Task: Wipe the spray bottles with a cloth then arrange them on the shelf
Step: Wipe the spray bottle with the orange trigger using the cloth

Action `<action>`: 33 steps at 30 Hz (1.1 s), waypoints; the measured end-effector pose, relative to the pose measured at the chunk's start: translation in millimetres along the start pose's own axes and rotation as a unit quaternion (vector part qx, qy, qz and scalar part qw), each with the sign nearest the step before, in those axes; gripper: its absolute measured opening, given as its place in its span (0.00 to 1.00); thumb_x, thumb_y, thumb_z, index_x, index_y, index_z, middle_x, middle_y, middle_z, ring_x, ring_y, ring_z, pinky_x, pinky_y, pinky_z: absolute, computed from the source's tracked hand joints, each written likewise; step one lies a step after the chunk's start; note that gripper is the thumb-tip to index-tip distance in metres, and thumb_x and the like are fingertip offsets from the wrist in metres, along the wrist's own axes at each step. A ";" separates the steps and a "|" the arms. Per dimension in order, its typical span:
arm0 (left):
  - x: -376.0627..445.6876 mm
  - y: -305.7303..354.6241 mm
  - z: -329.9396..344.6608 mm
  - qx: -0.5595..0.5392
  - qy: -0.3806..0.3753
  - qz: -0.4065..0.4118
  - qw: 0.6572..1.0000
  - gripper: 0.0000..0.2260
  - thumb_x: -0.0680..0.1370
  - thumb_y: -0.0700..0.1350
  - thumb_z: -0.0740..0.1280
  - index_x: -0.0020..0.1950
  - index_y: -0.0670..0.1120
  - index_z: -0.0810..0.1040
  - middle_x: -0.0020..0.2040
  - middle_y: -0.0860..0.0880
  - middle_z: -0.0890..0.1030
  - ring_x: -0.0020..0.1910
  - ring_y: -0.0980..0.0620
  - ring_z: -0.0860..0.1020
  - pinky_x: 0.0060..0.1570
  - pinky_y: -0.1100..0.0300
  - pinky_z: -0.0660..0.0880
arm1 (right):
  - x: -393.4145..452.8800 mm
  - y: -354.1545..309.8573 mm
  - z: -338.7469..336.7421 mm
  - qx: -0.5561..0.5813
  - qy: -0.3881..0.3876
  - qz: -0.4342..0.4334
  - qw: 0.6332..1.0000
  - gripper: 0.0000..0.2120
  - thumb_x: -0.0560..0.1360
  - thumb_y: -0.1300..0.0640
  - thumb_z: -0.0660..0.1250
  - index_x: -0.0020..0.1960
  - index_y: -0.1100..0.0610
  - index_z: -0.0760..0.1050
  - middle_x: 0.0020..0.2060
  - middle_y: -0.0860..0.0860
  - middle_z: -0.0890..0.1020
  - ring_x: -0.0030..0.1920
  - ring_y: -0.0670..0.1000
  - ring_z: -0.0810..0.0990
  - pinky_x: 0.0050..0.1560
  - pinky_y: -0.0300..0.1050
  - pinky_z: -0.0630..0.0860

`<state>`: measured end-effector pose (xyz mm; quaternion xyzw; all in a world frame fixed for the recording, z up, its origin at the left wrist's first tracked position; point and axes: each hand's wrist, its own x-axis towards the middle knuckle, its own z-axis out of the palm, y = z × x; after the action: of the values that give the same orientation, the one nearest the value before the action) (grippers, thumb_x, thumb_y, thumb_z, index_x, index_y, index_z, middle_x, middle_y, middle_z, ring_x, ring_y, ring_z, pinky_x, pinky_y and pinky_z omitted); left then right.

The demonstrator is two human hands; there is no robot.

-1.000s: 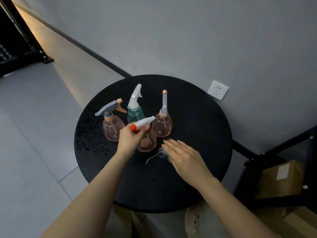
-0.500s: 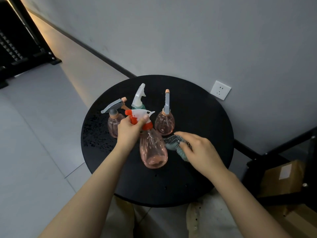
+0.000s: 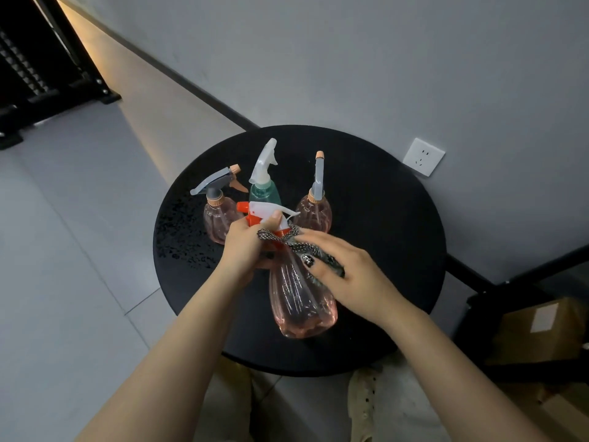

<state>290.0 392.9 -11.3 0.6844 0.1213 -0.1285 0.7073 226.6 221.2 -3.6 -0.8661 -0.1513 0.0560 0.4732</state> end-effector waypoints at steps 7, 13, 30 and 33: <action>20.2 3.3 -1.3 -0.005 0.023 -0.045 0.999 0.08 0.76 0.46 0.68 0.48 0.42 0.77 0.43 0.45 0.81 0.40 0.48 0.80 0.34 0.59 0.74 | -8.5 15.8 16.1 -0.073 -0.048 -0.085 0.993 0.21 0.79 0.53 0.58 0.71 0.47 0.65 0.73 0.38 0.58 0.75 0.39 0.52 0.72 0.32 0.52; 33.5 -5.2 -7.8 0.004 0.026 -0.059 0.998 0.06 0.77 0.46 0.67 0.48 0.44 0.75 0.38 0.45 0.78 0.34 0.49 0.78 0.27 0.60 0.74 | -23.1 18.9 27.1 -0.242 -0.096 -0.265 0.929 0.15 0.79 0.60 0.58 0.63 0.58 0.76 0.68 0.51 0.72 0.73 0.53 0.62 0.71 0.50 0.63; 22.3 -16.6 7.3 0.015 -0.037 -0.067 0.997 0.06 0.76 0.45 0.69 0.44 0.42 0.79 0.39 0.45 0.83 0.38 0.48 0.82 0.41 0.58 0.80 | -2.4 25.9 22.4 -0.108 -0.056 -0.117 0.986 0.19 0.78 0.57 0.57 0.68 0.51 0.71 0.72 0.44 0.64 0.75 0.43 0.53 0.72 0.35 0.54; 24.1 -16.4 4.4 0.010 -0.027 -0.070 0.997 0.06 0.75 0.45 0.69 0.44 0.42 0.79 0.41 0.43 0.83 0.43 0.44 0.82 0.48 0.52 0.79 | -6.3 22.1 26.4 -0.139 -0.054 -0.143 0.979 0.18 0.79 0.55 0.56 0.67 0.52 0.72 0.72 0.46 0.64 0.75 0.45 0.54 0.73 0.37 0.55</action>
<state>306.9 387.6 -34.9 0.6774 0.1481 -0.1973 0.6930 218.9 229.3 -36.8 -0.8884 -0.3051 0.0126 0.3430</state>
